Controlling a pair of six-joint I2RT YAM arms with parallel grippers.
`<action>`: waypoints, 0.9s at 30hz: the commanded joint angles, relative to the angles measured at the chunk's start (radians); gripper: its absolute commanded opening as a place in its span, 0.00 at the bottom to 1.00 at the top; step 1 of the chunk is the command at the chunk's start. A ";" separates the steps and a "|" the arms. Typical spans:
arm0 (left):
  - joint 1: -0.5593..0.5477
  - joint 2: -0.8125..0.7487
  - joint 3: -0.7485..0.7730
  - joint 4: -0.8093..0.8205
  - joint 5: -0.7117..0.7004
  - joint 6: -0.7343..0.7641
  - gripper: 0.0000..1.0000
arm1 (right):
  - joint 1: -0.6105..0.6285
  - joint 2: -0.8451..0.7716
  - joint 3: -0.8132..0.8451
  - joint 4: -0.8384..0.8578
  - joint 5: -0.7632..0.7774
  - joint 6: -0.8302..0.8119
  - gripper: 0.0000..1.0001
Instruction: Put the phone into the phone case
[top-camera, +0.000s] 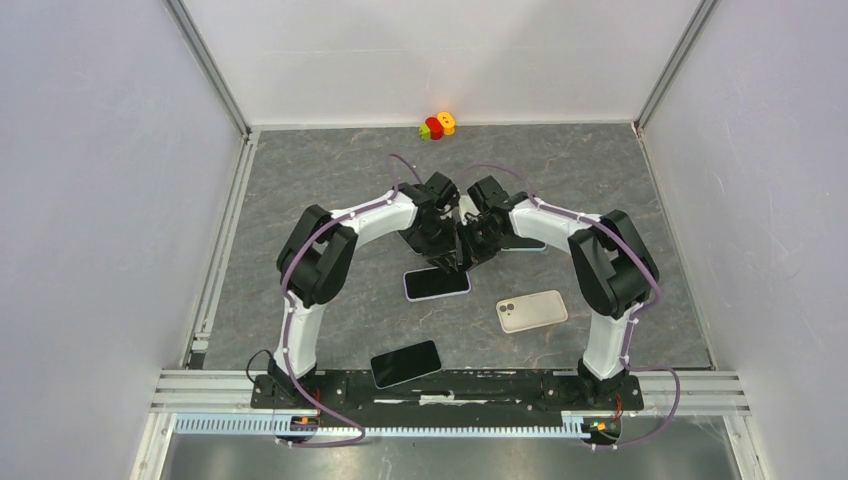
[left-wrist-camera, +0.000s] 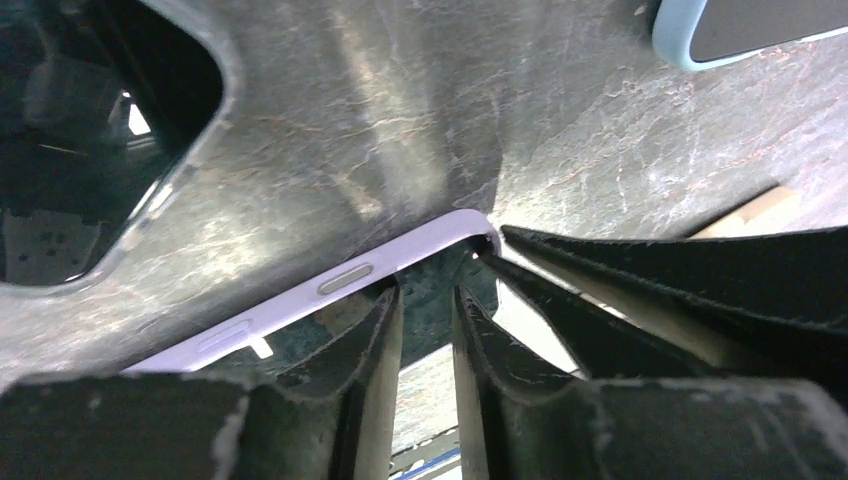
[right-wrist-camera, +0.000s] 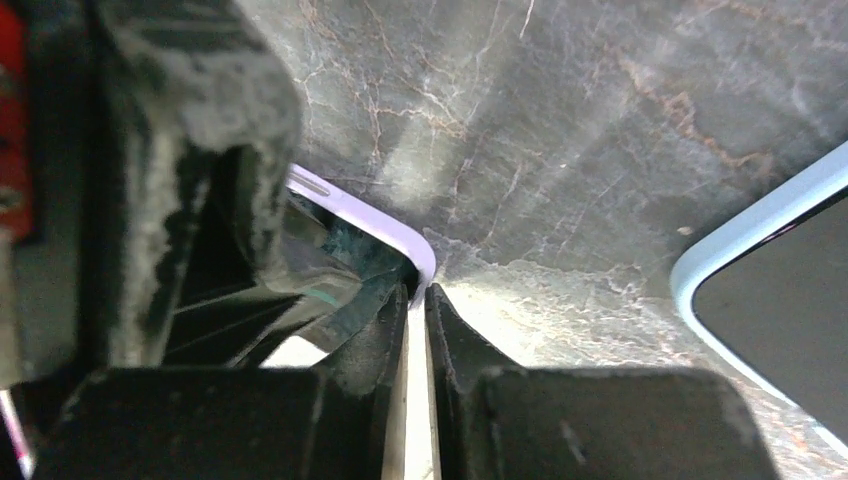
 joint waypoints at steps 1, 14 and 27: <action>-0.002 -0.094 -0.050 0.039 -0.119 0.039 0.38 | 0.008 0.033 0.010 -0.067 0.140 -0.066 0.02; 0.046 -0.502 -0.466 0.123 -0.133 -0.049 0.63 | -0.018 -0.099 0.048 -0.090 0.022 -0.020 0.33; 0.141 -0.685 -0.827 0.375 -0.006 -0.139 0.69 | -0.208 -0.420 -0.242 -0.175 0.184 -0.034 0.58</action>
